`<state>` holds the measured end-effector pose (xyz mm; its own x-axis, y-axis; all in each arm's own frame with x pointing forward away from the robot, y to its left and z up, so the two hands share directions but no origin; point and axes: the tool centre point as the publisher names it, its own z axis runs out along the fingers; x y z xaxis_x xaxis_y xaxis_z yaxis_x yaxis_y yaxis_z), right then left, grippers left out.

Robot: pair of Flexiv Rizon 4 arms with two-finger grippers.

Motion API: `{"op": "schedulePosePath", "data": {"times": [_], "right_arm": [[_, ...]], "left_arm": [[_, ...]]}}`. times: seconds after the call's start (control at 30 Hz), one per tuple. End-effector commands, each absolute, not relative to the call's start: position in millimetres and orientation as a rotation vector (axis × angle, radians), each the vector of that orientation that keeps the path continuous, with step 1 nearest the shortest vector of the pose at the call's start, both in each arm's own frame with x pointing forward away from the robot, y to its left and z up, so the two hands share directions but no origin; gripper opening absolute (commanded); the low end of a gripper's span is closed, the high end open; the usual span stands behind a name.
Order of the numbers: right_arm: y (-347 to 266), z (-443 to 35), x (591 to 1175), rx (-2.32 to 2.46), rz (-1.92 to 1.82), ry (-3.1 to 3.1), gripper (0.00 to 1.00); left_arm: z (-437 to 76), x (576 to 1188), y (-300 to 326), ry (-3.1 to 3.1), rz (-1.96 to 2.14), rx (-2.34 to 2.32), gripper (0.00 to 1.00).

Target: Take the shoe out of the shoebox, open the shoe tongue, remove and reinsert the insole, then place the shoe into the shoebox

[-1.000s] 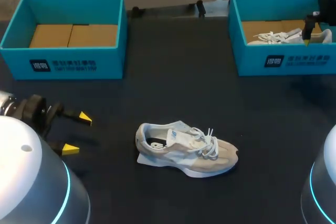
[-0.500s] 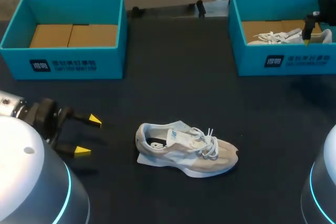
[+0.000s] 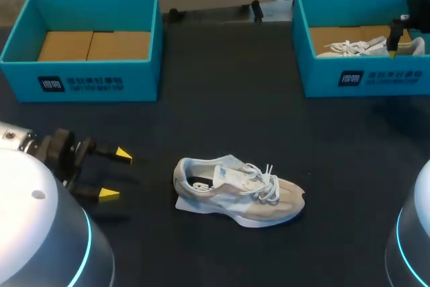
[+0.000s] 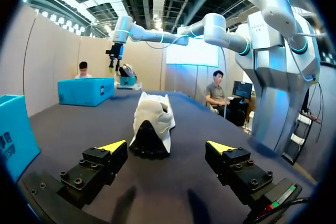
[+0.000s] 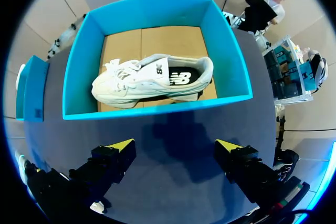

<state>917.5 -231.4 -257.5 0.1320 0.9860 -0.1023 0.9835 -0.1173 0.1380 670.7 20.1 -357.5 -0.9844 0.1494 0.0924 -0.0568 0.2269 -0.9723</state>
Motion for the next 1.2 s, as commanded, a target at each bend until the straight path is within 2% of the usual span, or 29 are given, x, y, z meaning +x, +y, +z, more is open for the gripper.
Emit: {"op": "schedulePosePath", "data": {"times": [0.03, 0.33, 0.73, 1.2], "right_arm": [[-231, -258, 916, 2.228, 0.024, 1.962, 1.0], [-231, -258, 916, 2.228, 0.024, 1.962, 1.0], [-231, -258, 916, 2.228, 0.024, 1.962, 1.0], [-231, -258, 916, 2.228, 0.024, 1.962, 1.0]], "left_arm": [[-371, 680, 17, -2.294, 1.889, -0.093, 1.0], [-378, 685, -8, -2.216, 1.891, -0.043, 1.0], [-378, 685, -8, -2.216, 1.891, -0.043, 1.0], [-386, 682, -53, -2.231, 1.888, 0.01, 1.0]]}}
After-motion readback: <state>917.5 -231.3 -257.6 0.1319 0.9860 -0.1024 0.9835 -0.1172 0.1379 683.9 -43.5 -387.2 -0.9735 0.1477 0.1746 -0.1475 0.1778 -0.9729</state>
